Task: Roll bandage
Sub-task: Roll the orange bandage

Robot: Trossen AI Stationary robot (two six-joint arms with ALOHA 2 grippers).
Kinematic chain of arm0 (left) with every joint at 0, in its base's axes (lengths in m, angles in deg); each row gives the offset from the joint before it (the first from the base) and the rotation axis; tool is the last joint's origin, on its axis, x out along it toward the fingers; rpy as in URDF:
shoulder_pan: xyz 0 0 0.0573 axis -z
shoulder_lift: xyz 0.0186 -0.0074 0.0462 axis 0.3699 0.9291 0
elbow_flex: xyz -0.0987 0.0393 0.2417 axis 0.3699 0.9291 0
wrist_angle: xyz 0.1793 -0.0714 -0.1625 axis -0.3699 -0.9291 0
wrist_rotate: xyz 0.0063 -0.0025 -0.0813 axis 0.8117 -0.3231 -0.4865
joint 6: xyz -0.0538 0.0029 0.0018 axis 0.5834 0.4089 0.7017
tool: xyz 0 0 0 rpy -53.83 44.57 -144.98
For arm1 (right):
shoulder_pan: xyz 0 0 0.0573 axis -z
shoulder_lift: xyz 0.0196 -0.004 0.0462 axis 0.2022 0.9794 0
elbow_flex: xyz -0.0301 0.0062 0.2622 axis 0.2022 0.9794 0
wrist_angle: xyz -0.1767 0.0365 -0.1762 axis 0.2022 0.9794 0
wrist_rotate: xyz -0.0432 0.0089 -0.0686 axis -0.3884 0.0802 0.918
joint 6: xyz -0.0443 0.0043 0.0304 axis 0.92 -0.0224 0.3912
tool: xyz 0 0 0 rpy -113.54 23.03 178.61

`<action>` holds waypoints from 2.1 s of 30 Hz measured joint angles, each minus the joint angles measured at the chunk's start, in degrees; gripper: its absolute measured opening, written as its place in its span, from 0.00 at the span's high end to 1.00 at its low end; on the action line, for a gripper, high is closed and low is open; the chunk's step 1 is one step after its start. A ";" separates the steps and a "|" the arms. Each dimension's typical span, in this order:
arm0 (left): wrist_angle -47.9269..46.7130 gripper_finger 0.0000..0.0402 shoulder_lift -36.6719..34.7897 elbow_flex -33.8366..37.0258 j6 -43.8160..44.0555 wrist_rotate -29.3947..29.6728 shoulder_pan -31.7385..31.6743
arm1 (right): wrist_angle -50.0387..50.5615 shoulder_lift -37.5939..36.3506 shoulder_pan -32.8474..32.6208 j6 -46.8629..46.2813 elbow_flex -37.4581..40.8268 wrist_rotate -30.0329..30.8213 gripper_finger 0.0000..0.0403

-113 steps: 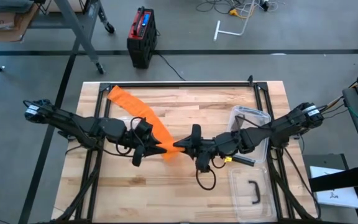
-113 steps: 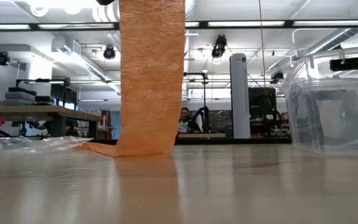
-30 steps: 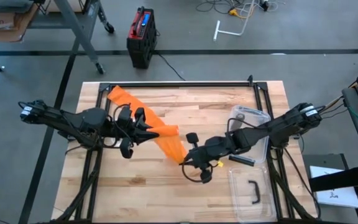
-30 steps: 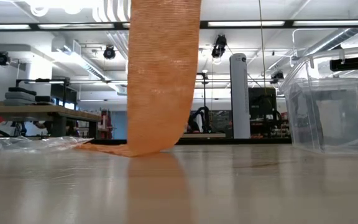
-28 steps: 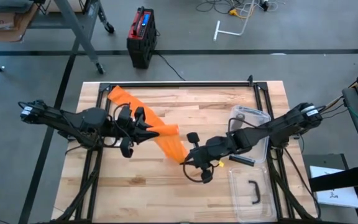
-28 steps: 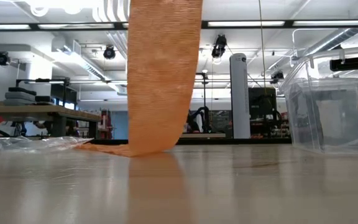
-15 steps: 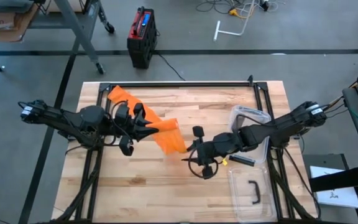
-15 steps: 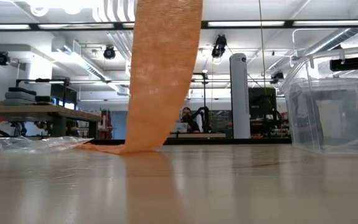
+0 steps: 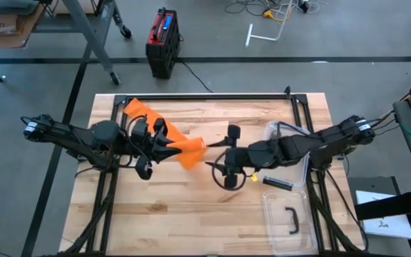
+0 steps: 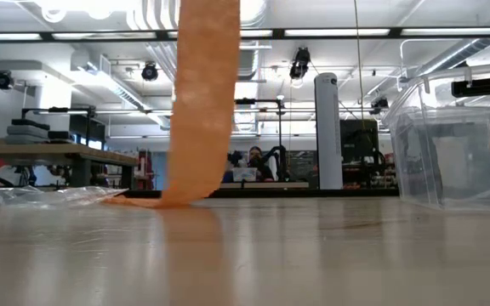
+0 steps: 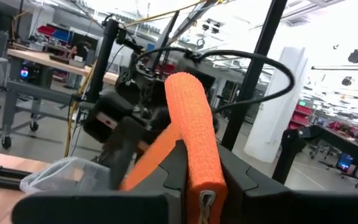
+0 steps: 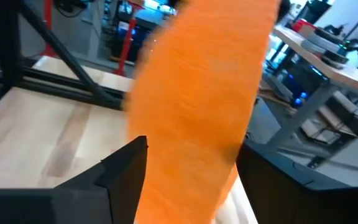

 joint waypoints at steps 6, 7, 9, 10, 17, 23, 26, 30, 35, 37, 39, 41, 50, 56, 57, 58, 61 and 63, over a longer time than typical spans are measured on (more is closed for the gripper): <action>-0.46 0.91 1.10 -1.79 -0.66 -0.50 0.02 | -4.14 0.21 1.58 2.47 -0.44 -0.49 0.43; -0.70 0.91 1.38 -2.08 -0.81 -0.50 0.02 | -5.91 0.33 1.98 3.52 -0.44 -1.09 0.44; -1.17 0.91 2.00 -2.76 -0.87 -0.50 0.02 | -8.97 0.42 2.84 5.04 -0.44 -5.31 0.45; -1.80 0.91 2.29 -3.05 -0.89 -0.50 0.02 | -10.12 0.42 3.35 5.44 -0.44 -8.65 0.46; -3.19 0.91 4.32 -4.39 -3.30 0.37 0.03 | -12.95 2.02 5.86 -0.13 -0.53 -21.47 0.52; -5.38 0.91 5.03 -4.90 -8.20 3.75 0.00 | -13.23 3.12 5.85 -1.69 -0.53 -22.12 0.65; -7.53 0.91 5.03 -4.90 -10.11 6.93 0.00 | -14.39 3.12 6.14 -4.40 -0.53 -22.07 0.80; -9.01 0.91 5.07 -4.90 -11.19 10.24 0.00 | -13.38 3.02 6.52 -6.56 -0.53 -21.68 0.97; -9.54 0.91 4.54 -5.14 -11.17 10.34 0.00 | -6.93 3.10 6.50 -8.65 -0.53 -21.90 0.99; -10.17 0.91 3.72 -5.76 -11.17 10.23 0.02 | -4.46 3.23 6.52 -9.20 -0.44 -21.88 0.99; -11.40 0.91 3.16 -6.39 -11.17 10.24 0.02 | -3.04 3.48 6.52 -10.25 -0.05 -22.24 1.00; -12.62 0.91 2.72 -6.68 -11.15 10.07 0.02 | -1.89 3.94 6.41 -10.76 0.15 -22.53 1.00; -14.59 0.91 2.91 -7.46 -11.17 9.41 0.02 | -4.66 4.53 6.13 -6.82 0.52 -22.82 1.00; -9.84 0.91 3.27 -7.75 -12.51 7.15 0.04 | -4.67 3.91 6.03 -4.14 -1.90 -22.79 0.92; -9.94 0.91 3.21 -8.38 -12.54 6.87 0.02 | -4.59 3.70 5.87 -3.57 -2.47 -22.75 0.89; -10.60 0.91 3.21 -9.44 -12.54 6.06 0.02 | -4.40 3.40 5.76 -3.00 -2.93 -22.73 0.85; -13.90 0.91 3.67 -13.71 -13.51 4.48 0.11 | -3.27 2.29 5.40 -1.15 -4.66 -22.43 0.73; -17.84 0.91 4.26 -16.80 -14.66 4.37 0.48 | -1.21 1.17 5.05 -0.50 -5.82 -20.15 0.65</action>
